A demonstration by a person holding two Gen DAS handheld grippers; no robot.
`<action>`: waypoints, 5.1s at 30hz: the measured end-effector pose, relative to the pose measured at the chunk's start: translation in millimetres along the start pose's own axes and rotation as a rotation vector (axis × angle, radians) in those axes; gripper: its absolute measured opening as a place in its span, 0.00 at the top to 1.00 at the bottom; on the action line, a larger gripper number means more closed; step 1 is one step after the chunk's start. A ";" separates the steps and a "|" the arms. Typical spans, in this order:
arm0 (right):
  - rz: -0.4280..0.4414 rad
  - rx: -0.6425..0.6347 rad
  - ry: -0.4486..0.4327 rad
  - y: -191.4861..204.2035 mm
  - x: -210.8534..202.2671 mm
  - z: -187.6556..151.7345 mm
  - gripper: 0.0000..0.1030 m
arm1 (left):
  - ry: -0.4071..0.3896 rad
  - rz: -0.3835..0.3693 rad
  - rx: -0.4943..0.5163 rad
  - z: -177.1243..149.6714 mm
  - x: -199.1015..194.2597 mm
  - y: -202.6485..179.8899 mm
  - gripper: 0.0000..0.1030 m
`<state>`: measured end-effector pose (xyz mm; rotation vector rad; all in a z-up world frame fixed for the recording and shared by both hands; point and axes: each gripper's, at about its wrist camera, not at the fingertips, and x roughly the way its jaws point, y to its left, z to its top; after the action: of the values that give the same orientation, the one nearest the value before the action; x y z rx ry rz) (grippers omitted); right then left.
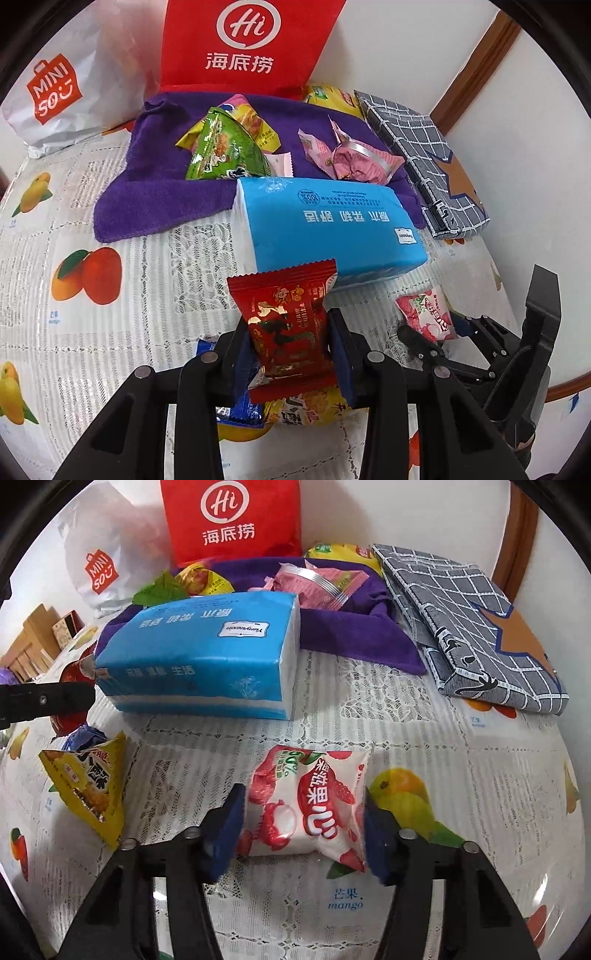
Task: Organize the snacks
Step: 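Carry the lychee packet and red candy packet over the purple towel, then open both grippers to drop the packets onto the purple towel, then move both open grippers back toward the remaining snacks on the bed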
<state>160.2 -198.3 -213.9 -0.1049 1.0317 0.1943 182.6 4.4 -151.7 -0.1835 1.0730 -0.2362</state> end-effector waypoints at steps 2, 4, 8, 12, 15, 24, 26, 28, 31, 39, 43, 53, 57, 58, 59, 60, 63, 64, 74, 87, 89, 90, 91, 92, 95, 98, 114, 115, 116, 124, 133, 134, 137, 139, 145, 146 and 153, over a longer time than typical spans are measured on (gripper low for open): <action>0.000 0.004 0.001 -1.9 -1.4 -0.2 0.50 | -0.007 0.000 -0.002 -0.5 -4.1 1.2 0.65; 0.005 0.015 0.005 -3.9 -3.6 0.0 0.53 | -0.015 0.002 -0.002 -0.9 -8.6 1.6 0.65; 0.034 0.042 -0.012 -6.9 -12.1 1.7 0.54 | -0.029 0.003 -0.002 -1.3 -16.5 1.9 0.65; 0.028 0.045 -0.045 -8.2 -26.6 4.2 0.54 | -0.047 0.003 0.000 -0.6 -26.6 0.2 0.65; 0.034 0.053 -0.081 -11.0 -41.5 9.3 0.53 | -0.066 0.004 0.006 1.9 -35.2 -2.4 0.65; 0.057 0.087 -0.172 -16.1 -78.0 36.9 0.53 | -0.110 0.001 0.026 16.3 -57.1 -13.5 0.65; 0.055 0.089 -0.183 -15.6 -82.4 43.7 0.53 | -0.121 0.003 0.029 20.0 -61.2 -15.3 0.65; 0.052 0.085 -0.201 -13.8 -87.8 52.1 0.53 | -0.132 0.006 0.035 24.9 -65.2 -16.2 0.65; 0.051 0.085 -0.224 -12.4 -94.6 65.7 0.53 | -0.149 0.012 0.041 33.8 -70.3 -15.9 0.65; 0.039 0.090 -0.253 -12.4 -99.5 99.3 0.53 | -0.180 0.015 0.044 63.5 -74.5 -12.4 0.65; 0.034 0.093 -0.269 -14.7 -96.1 117.1 0.53 | -0.184 0.021 0.050 80.7 -70.8 -10.0 0.65; 0.032 0.088 -0.282 -16.6 -76.7 153.9 0.53 | -0.182 0.028 0.050 117.7 -54.3 -0.9 0.65; 0.035 0.077 -0.284 -15.4 -66.9 168.5 0.53 | -0.180 0.028 0.050 133.5 -45.8 2.3 0.65; 0.036 0.076 -0.285 -15.3 -64.0 172.3 0.53 | -0.180 0.028 0.050 137.1 -43.3 2.6 0.65; 0.037 0.075 -0.284 -15.4 -60.9 176.1 0.53 | -0.179 0.027 0.049 140.4 -41.4 3.4 0.65; 0.038 0.076 -0.283 -15.5 -58.7 178.8 0.53 | -0.179 0.026 0.047 144.7 -38.9 4.1 0.65; 0.046 0.087 -0.284 -17.1 -51.3 189.9 0.53 | -0.178 0.015 0.047 154.0 -33.3 4.7 0.65; 0.048 0.088 -0.285 -17.3 -48.2 194.8 0.53 | -0.177 0.013 0.048 157.8 -30.6 4.7 0.65; 0.042 0.077 -0.284 -14.3 -23.0 227.9 0.53 | -0.145 0.027 0.038 171.2 2.6 18.7 0.65; 0.039 0.037 -0.166 -14.9 34.1 231.1 0.53 | -0.106 0.052 -0.004 176.4 23.8 37.8 0.65; 0.035 0.030 -0.161 -14.6 37.5 229.8 0.53 | -0.100 0.052 -0.006 177.1 25.8 39.7 0.65; 0.036 0.030 -0.159 -14.7 38.5 229.9 0.53 | -0.099 0.051 -0.010 177.2 26.0 41.0 0.65; 0.039 0.030 -0.154 -14.8 39.3 229.6 0.53 | -0.099 0.052 -0.015 177.4 26.4 42.9 0.65; 0.040 0.027 -0.151 -14.7 40.0 229.3 0.53 | -0.100 0.054 -0.020 177.2 26.4 44.1 0.65; 0.039 0.026 -0.150 -15.0 41.2 228.7 0.53 | -0.095 0.051 -0.033 176.8 28.9 46.8 0.65; 0.043 0.020 -0.141 -14.4 44.5 228.0 0.53 | -0.086 0.048 -0.028 175.5 32.6 45.4 0.65; 0.034 -0.026 -0.056 -7.2 63.9 223.7 0.47 | -0.031 0.045 -0.004 174.6 51.2 38.1 0.65; 0.036 -0.032 -0.050 -6.0 64.9 223.6 0.47 | -0.027 0.047 -0.003 174.4 52.0 38.0 0.65; 0.035 -0.037 -0.047 -5.3 65.2 223.4 0.46 | -0.025 0.049 -0.003 174.0 52.5 37.5 0.65; 0.021 -0.054 -0.057 -4.0 58.5 223.5 0.43 | -0.025 0.059 0.002 173.7 53.8 34.5 0.65; 0.056 -0.027 -0.114 -6.7 37.3 226.6 0.32 | -0.045 0.027 -0.007 174.3 44.1 34.1 0.45; 0.057 -0.021 -0.119 -6.7 34.5 227.2 0.32 | -0.052 0.034 -0.004 174.4 41.7 33.5 0.45; 0.061 -0.004 -0.126 -6.9 26.7 228.1 0.30 | -0.065 0.040 -0.001 174.5 34.0 32.1 0.44; 0.047 0.009 -0.126 -7.4 21.6 226.9 0.29 | -0.070 0.050 -0.001 174.3 29.3 32.1 0.43; -0.041 0.014 -0.126 -6.9 1.3 213.5 0.27 | -0.084 0.073 0.013 171.7 13.9 24.5 0.41; -0.052 0.015 -0.131 -6.7 -2.3 210.9 0.24 | -0.086 0.079 0.021 170.9 11.5 21.4 0.40; -0.157 0.043 -0.173 -7.2 -40.7 184.9 0.15 | -0.116 0.103 0.094 160.4 -8.7 -4.4 0.31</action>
<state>297.0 -177.0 -84.5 -0.1277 0.8510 0.0376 320.0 8.0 -68.4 -0.0569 0.9511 -0.1807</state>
